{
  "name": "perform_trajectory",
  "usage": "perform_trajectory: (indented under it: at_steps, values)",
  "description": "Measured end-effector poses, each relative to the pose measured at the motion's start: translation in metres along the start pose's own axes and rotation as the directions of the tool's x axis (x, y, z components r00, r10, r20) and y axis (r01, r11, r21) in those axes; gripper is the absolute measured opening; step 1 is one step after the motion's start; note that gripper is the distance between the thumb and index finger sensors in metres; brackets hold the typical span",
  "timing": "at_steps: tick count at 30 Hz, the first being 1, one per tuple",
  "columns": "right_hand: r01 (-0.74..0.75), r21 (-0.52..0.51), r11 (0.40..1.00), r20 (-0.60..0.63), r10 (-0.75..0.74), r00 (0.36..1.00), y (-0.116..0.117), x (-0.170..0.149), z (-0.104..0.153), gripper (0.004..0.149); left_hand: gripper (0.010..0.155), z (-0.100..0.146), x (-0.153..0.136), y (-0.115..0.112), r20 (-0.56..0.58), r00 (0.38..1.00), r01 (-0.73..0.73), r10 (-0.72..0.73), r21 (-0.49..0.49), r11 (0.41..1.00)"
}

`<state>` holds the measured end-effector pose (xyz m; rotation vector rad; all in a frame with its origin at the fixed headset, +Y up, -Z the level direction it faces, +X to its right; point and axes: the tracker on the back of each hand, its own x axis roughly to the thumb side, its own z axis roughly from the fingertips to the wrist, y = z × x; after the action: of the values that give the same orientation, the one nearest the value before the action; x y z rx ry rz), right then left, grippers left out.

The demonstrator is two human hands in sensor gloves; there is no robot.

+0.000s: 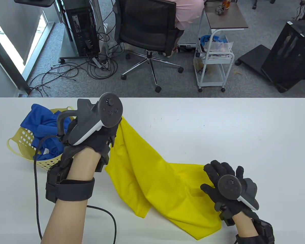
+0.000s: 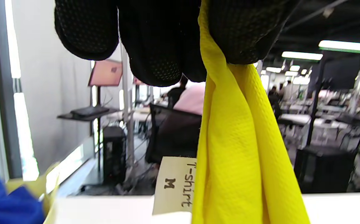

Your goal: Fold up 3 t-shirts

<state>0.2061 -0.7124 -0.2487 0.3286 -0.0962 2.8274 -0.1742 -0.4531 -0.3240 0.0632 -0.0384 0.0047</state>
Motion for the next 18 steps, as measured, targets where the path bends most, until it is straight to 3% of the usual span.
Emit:
perform_trajectory:
  at_steps: [2, 4, 7, 13, 15, 18]
  values:
    - [-0.013, 0.02, 1.0, 0.101, 0.011, 0.995, 0.007, 0.016, 0.0, 0.05, 0.045, -0.007, -0.012, -0.017, -0.025, 1.0, 0.008, -0.009, -0.036, 0.999]
    - [-0.024, 0.107, 0.994, 0.181, 0.004, 0.983, 0.022, 0.033, 0.001, 0.043, 0.045, -0.012, -0.024, -0.029, -0.04, 0.999, 0.013, -0.014, -0.046, 0.999]
    - [-0.119, 0.262, 0.958, 0.255, 0.05, 0.966, 0.049, 0.059, 0.003, 0.048, 0.045, -0.014, -0.041, -0.042, -0.064, 0.998, 0.0, -0.004, -0.062, 0.998]
    - [-0.316, 0.391, 0.865, 0.371, 0.166, 0.914, 0.08, 0.085, 0.006, 0.065, 0.045, -0.011, -0.072, -0.054, -0.107, 0.994, -0.017, 0.011, -0.049, 0.999]
    - [-0.343, 0.374, 0.862, 0.389, 0.19, 0.902, 0.079, 0.089, 0.006, 0.064, 0.045, -0.008, -0.079, -0.055, -0.116, 0.993, -0.017, 0.011, -0.046, 0.999]
    - [-0.396, 0.326, 0.858, 0.398, 0.255, 0.881, 0.078, 0.094, 0.008, 0.047, 0.045, -0.004, -0.087, -0.056, -0.126, 0.992, -0.019, 0.013, -0.045, 0.999]
